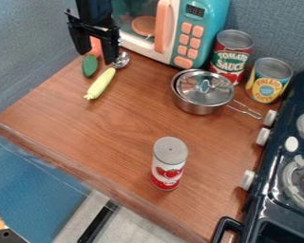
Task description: Put the silver lid below the yellow spoon
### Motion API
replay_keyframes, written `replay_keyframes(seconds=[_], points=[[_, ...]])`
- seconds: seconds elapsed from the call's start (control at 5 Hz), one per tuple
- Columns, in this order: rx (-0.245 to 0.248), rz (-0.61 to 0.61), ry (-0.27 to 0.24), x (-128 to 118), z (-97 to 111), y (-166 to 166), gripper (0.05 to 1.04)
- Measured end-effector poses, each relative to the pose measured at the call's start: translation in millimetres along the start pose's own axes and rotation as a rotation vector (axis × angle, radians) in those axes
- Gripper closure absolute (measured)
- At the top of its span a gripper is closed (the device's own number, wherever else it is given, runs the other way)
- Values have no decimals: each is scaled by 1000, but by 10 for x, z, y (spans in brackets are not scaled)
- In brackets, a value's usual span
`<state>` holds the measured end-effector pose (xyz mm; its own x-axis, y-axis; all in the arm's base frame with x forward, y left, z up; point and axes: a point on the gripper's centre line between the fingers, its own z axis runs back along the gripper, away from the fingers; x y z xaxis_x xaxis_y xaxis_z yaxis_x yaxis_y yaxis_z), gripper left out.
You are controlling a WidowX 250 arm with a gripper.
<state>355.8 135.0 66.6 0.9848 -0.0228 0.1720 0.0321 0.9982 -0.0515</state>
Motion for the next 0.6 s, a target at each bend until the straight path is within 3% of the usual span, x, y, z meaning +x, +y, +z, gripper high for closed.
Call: replay_keyframes(seconds=[0.2, 0.4, 0.6], points=[[-13, 0, 31, -44, -113, -3, 84], [-6, -183, 63, 21, -157, -285, 84], [-29, -434, 75, 134, -165, -801, 84]])
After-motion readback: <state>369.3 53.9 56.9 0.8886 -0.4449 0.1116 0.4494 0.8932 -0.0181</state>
